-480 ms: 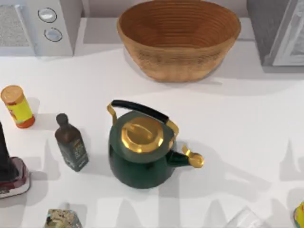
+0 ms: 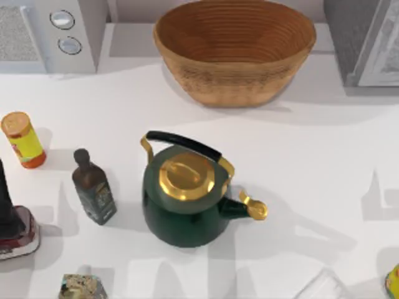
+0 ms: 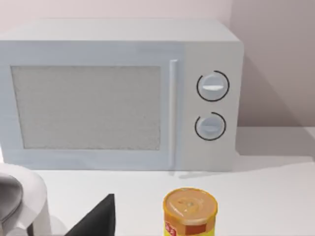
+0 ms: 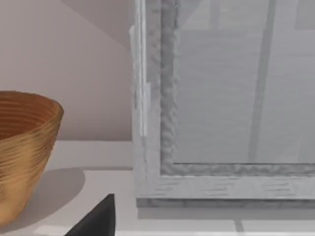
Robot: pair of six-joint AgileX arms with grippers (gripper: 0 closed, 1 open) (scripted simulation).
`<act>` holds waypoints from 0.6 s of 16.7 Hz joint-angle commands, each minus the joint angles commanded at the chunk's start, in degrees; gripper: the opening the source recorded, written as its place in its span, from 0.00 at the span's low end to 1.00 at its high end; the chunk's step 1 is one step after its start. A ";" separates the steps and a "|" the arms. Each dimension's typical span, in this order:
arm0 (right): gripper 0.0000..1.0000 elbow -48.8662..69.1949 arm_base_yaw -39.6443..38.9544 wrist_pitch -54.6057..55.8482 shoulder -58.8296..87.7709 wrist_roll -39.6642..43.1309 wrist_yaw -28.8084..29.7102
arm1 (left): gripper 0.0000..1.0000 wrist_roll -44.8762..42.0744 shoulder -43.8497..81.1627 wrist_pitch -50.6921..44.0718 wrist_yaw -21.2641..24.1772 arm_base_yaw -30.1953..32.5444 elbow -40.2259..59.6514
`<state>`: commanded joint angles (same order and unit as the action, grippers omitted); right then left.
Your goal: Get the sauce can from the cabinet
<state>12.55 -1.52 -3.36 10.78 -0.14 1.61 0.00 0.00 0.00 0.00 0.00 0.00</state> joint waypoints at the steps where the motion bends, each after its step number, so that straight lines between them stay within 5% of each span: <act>1: 1.00 4.17 -0.43 -1.02 3.24 -0.04 0.50 | 1.00 0.00 0.00 0.00 0.00 0.00 0.00; 10: 1.00 51.22 -5.17 -11.95 37.89 -0.44 5.68 | 1.00 0.00 0.00 0.00 0.00 0.00 0.00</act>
<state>63.77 -6.69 -15.31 48.66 -0.58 7.29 0.00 0.00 0.00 0.00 0.00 0.00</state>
